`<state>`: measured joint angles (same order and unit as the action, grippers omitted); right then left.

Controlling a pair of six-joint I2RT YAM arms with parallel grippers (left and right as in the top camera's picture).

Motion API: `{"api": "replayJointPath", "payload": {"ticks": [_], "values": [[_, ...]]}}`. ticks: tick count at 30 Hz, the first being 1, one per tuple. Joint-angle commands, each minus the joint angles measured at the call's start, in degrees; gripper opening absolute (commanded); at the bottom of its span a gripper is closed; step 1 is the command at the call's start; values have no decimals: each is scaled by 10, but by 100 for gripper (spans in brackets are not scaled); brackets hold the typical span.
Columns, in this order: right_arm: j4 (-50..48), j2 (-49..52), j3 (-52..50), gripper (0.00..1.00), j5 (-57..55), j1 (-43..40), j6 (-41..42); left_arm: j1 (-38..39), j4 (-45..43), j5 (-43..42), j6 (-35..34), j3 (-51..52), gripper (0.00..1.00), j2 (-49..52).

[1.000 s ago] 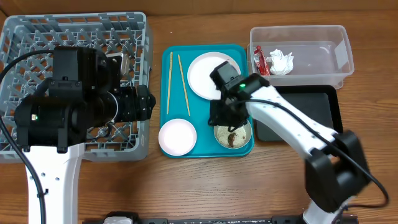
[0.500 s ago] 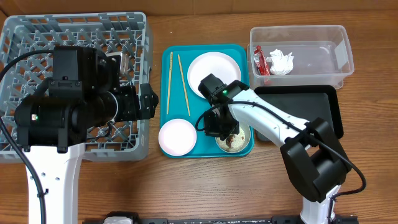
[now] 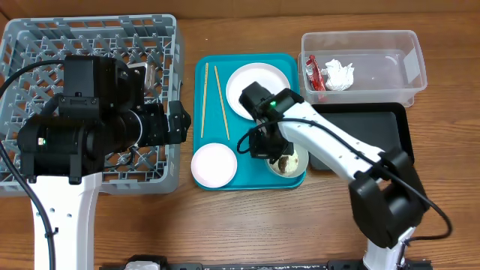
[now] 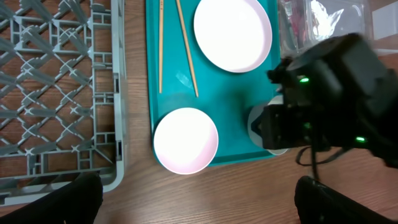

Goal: Sort waste into correct bins and load items into the dishwasher
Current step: 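Grasp the rice bowl with the right gripper and lift it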

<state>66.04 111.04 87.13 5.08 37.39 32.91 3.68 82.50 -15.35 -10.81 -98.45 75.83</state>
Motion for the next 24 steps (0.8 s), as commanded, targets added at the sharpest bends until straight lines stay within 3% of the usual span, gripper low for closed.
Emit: {"api": "replayJointPath", "payload": {"ticks": [1, 6, 16, 24], "values": [[-1, -69, 26, 4, -11, -15, -14, 2, -2, 6, -8, -3, 100, -1], [3, -96, 26, 4, 52, -70, -51, 2, -2, 6, -8, -3, 100, -1], [21, -97, 15, 4, 326, -241, -236, 2, -2, 6, -8, -3, 100, -1], [1, -96, -65, 4, 507, -371, -322, 2, -2, 6, -8, -3, 100, -1]]}}
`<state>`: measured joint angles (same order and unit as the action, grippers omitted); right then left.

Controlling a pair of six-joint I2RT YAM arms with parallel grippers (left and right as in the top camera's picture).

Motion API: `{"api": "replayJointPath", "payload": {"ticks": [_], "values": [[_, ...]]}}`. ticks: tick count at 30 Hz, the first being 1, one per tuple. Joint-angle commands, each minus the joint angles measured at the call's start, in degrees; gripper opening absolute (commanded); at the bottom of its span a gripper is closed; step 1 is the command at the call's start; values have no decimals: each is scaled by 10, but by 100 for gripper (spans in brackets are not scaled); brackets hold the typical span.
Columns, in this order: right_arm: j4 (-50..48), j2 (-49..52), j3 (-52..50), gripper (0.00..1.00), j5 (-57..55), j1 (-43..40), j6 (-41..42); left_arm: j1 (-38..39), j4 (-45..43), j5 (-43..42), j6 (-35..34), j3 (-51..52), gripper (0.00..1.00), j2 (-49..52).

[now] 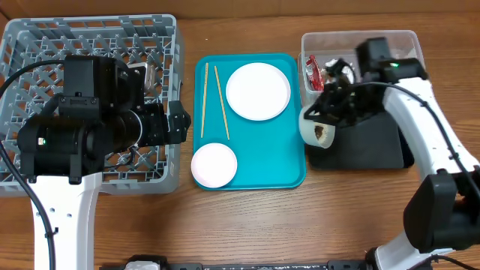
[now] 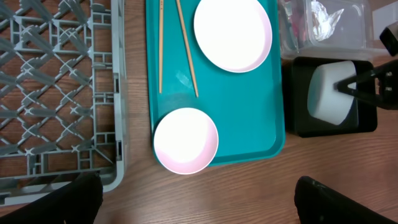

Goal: Sort waste into correct bins and load items into the dishwasher
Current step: 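Grasp the rice bowl with the right gripper and lift it, then tip the rice bowl over the black tray to dump the rice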

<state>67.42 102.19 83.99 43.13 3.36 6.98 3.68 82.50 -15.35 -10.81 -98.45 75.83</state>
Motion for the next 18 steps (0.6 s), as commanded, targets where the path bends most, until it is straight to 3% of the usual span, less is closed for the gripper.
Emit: {"api": "replayJointPath", "payload": {"ticks": [1, 9, 14, 18], "values": [[-22, -7, -46, 4, 158, -42, -76, 2, -2, 6, -8, -3, 100, -1], [-104, -7, -145, 4, 308, -120, -134, 2, -2, 6, -8, -3, 100, -1], [-93, -7, -160, 4, 405, -170, -180, 2, -2, 6, -8, -3, 100, -1], [-87, -7, -161, 4, 405, -202, -180, 2, -2, 6, -8, -3, 100, -1]]}}
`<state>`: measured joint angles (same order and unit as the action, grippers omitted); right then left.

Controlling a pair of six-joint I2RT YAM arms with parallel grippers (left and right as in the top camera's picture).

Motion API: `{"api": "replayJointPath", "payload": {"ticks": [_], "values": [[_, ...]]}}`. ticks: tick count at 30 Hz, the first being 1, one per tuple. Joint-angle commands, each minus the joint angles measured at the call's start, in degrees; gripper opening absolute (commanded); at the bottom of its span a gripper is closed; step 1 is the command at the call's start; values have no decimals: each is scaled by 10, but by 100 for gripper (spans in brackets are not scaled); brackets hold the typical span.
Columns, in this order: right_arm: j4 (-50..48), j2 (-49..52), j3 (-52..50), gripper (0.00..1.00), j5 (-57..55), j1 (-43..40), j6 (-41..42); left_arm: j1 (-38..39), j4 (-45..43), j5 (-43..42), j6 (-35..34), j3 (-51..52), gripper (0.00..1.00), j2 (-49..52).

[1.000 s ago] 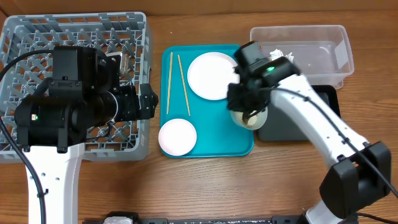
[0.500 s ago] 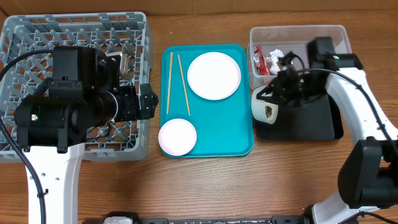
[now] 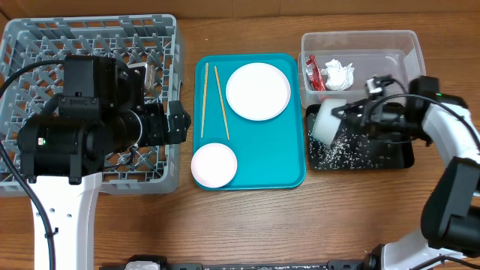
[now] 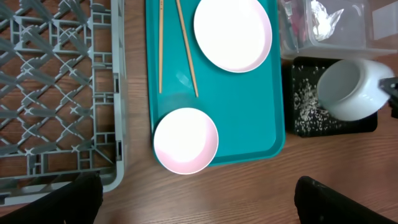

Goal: Sort waste into correct bins and load items into the dishwasher
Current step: 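Tip the rice bowl over the black tray to dump the rice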

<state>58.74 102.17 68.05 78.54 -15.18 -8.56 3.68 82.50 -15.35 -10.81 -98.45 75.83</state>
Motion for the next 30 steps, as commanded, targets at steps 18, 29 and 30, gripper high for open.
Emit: {"api": "replayJointPath", "payload": {"ticks": [18, 29, 30], "values": [[33, -2, -2, 4, 50, -37, -43, 2, -2, 6, -8, -3, 100, -1], [26, -3, -2, 4, -14, -38, -13, 2, -2, 6, -8, -3, 100, -1], [37, -3, -2, 4, -3, -37, 6, 2, -2, 6, -8, -3, 100, -1]]}}
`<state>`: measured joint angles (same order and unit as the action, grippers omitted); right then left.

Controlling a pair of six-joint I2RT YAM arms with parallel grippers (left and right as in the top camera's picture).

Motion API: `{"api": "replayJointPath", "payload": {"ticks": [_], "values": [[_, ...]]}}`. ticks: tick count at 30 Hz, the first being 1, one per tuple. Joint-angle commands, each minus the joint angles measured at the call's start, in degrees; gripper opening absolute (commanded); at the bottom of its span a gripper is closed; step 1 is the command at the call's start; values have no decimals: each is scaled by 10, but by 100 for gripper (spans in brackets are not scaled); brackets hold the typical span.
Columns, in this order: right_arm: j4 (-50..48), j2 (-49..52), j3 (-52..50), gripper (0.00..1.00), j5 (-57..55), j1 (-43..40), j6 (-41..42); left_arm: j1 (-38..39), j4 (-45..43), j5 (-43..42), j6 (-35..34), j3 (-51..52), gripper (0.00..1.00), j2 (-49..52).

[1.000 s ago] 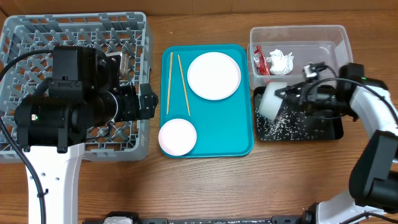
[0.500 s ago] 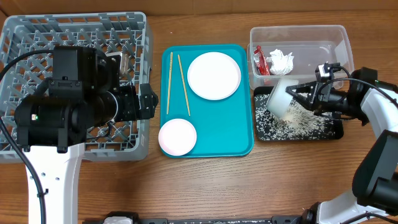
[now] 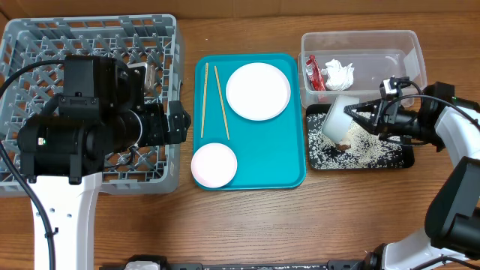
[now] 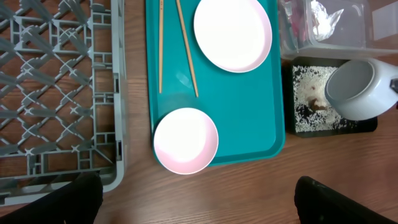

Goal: Sort waste into correct bins and load items into the dishwasher
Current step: 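Tip the rice bowl over the black tray to dump the rice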

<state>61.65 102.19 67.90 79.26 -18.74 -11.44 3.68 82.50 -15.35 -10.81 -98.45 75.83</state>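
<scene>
My right gripper [image 3: 369, 117] is shut on the rim of a white bowl [image 3: 338, 120], which it holds tipped on its side over the black tray [image 3: 409, 162]. Rice and a brown lump of food [image 3: 358, 148] lie in that tray. The left wrist view also shows the tipped bowl [image 4: 356, 90] above the spilled rice [image 4: 313, 107]. My left gripper [image 4: 199, 208] hangs open over the table beside the grey dish rack [image 3: 45, 45], with nothing between its fingers. On the teal tray [image 3: 289, 176] are two chopsticks [image 3: 212, 90], a white plate [image 3: 258, 91] and a small white bowl [image 3: 214, 165].
A clear plastic bin [image 3: 390, 45] behind the black tray holds a red wrapper [image 3: 313, 73] and crumpled white paper [image 3: 339, 73]. The dish rack fills the left side of the table. Bare wood runs along the front.
More rice and a brown lump of food now lie in the black tray. The tipped bowl sits slightly further right over it. My left arm has not moved.
My right gripper was at the food-filled bowl on the teal tray's front right corner. Then it held the bowl over the black tray. Then the bowl was tipped with a little rice scattered below, and now a heap of food lies there.
</scene>
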Motion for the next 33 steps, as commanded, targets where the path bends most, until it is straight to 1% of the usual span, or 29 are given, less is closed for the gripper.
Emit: {"api": "replayJointPath", "payload": {"ticks": [1, 2, 3, 4, 5, 6, 7, 8, 9, 10, 11, 12, 13, 15, 16, 17, 18, 19, 20, 21, 22, 23, 24, 25, 27, 28, 30, 31, 33], "values": [[24, -4, -1, 4, 21, -2, 18, 2, -2, 6, -8, -3, 100, -1], [38, -6, -1, 4, 46, -1, -20, 2, -2, 6, -8, -3, 100, -1], [37, -6, -1, 4, 42, 0, -37, 2, -2, 6, -8, -3, 100, -1], [23, -5, -1, 4, 16, 0, -33, 2, -2, 6, -8, -3, 100, -1], [1, -2, -1, 4, -23, 0, 9, 2, -2, 6, -8, -3, 100, -1], [2, 0, -1, 4, -32, -1, 55, 2, -2, 5, -8, -3, 100, -1], [16, 0, -1, 4, -2, -1, 51, 2, -2, 6, -8, -3, 100, -1], [35, -3, -1, 4, 41, 0, 0, 2, -2, 6, -8, -3, 100, -1], [43, -6, -1, 4, 55, 2, -44, 2, -2, 6, -8, -3, 100, -1], [31, -6, -1, 4, 37, 3, -65, 2, -2, 6, -8, -3, 100, -1], [14, -5, -1, 4, 5, 3, -46, 2, -2, 6, -8, -3, 100, -1], [12, -3, -1, 4, -10, 3, 5, 2, -2, 6, -8, -3, 100, -1], [31, -2, -1, 4, 13, 3, 18, 2, -2, 6, -8, -3, 100, -1], [74, -11, 0, 4, 67, 11, -75, 2, -2, 6, -8, -3, 100, -1], [75, -16, 0, 4, 54, 15, -116, 2, -2, 6, -8, -3, 100, -1], [56, -17, 0, 4, 16, 17, -114, 2, -2, 6, -8, -3, 100, -1], [39, -16, 0, 4, -19, 17, -59, 2, -2, 6, -8, -3, 100, -1], [45, -13, 0, 4, -22, 17, 10, 2, -2, 6, -8, -3, 100, -1], [59, -14, 0, 4, 10, 17, 1, 2, -2, 6, -8, -3, 100, -1], [70, -18, 0, 4, 38, 20, -47, 2, -2, 6, -8, -3, 100, -1], [67, -24, 1, 4, 34, 22, -90, 2, -2, 6, -8, -3, 100, -1], [58, -26, 1, 4, 17, 22, -83, 2, -2, 6, -8, -3, 100, -1], [59, -26, 1, 4, 15, 22, -58, 2, -2, 6, -8, -3, 100, -1], [65, -26, 1, 4, 25, 22, -52, 2, -2, 6, -8, -3, 100, -1], [63, -30, 1, 4, 19, 23, -71, 2, -2, 6, -8, -3, 100, -1], [49, -31, 1, 4, -5, 22, -66, 2, -2, 6, -8, -3, 100, -1], [45, -31, 1, 4, -28, 22, -16, 2, -2, 6, -8, -3, 100, -1], [49, -33, 1, 4, -33, 24, -18, 2, -2, 6, -8, -3, 100, -1], [43, -36, 8, 4, -98, 27, -11, 2, -2, 6, -8, -3, 100, -1]]}}
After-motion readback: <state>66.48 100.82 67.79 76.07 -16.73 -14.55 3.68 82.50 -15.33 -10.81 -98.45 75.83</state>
